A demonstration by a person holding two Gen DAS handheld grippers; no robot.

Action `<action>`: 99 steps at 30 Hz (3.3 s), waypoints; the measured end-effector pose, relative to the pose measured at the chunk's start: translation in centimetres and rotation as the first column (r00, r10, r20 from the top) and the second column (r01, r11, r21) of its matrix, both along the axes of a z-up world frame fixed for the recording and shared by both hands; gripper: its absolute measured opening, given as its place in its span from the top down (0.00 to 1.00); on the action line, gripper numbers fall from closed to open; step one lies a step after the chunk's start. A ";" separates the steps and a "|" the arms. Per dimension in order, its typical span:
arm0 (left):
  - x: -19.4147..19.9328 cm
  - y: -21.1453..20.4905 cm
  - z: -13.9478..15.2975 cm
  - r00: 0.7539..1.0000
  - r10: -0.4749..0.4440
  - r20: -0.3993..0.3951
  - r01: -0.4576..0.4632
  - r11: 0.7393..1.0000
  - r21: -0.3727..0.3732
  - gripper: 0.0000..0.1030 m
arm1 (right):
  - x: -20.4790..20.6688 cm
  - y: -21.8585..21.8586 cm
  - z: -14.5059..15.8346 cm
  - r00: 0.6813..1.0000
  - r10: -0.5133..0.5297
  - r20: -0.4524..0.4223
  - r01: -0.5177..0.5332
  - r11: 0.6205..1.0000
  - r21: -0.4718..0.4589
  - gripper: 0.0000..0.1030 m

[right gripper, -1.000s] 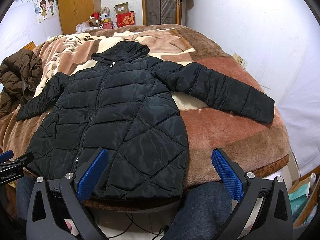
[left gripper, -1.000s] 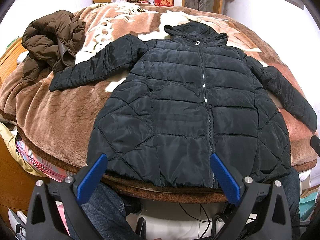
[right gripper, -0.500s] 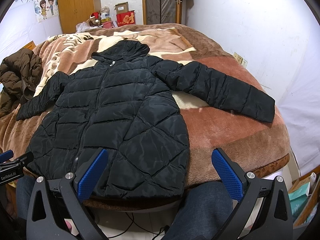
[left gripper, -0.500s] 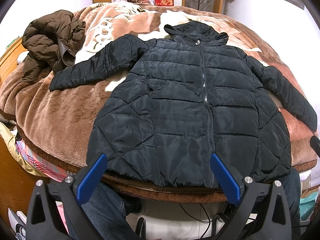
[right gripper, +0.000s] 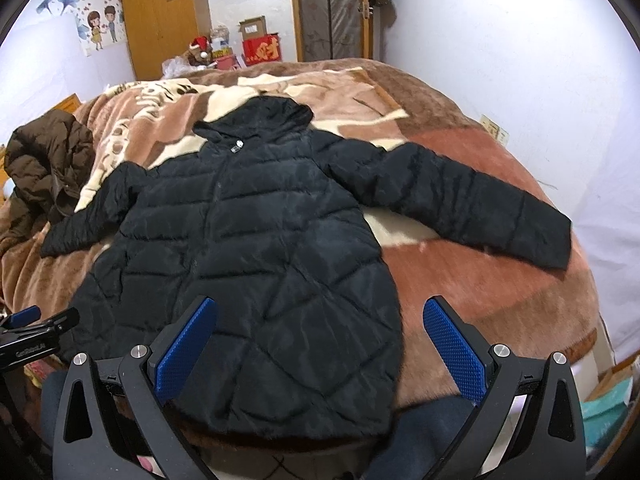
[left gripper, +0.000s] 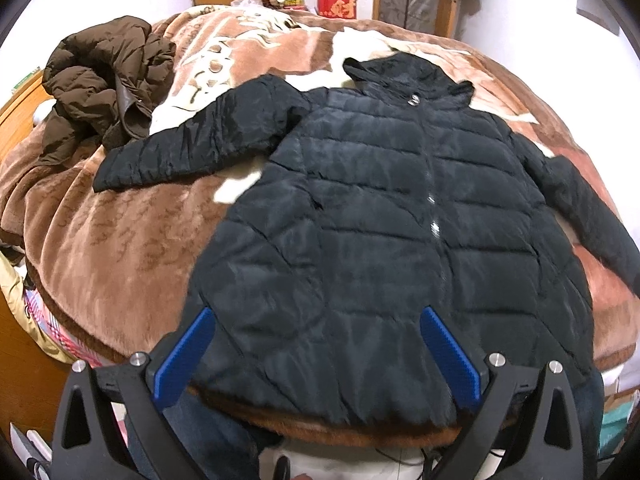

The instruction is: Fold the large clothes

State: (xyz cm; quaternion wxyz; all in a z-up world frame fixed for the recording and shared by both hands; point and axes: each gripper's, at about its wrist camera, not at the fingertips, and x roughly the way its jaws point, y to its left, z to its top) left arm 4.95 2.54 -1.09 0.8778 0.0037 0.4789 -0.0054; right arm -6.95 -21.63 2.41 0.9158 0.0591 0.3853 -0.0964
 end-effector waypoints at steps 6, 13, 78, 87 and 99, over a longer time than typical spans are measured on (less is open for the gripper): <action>5.0 4.1 -1.0 0.997 0.072 0.020 -0.071 0.996 -0.045 0.01 | 4.6 1.8 0.2 0.997 0.076 0.012 -0.076 0.997 -0.009 0.00; 11.4 10.6 -3.6 0.978 0.208 0.021 -0.208 0.978 -0.003 0.10 | 10.4 5.1 -1.1 0.987 0.161 -0.026 -0.163 0.984 -0.073 0.00; 22.9 -15.1 -2.7 0.922 -0.376 0.094 0.381 0.830 -0.407 0.88 | 10.4 -9.4 -6.8 0.983 -0.155 -0.101 0.160 0.986 0.043 0.01; 20.9 -14.4 -3.5 0.878 -0.472 0.080 0.417 0.671 -0.614 0.46 | 11.8 -9.6 -6.3 0.992 -0.111 -0.062 0.120 0.980 0.160 0.01; 25.1 4.4 -3.8 0.995 -0.069 0.078 0.088 0.958 -0.274 0.47 | 26.3 -2.8 -6.2 0.993 0.102 -0.057 -0.093 0.986 0.139 0.57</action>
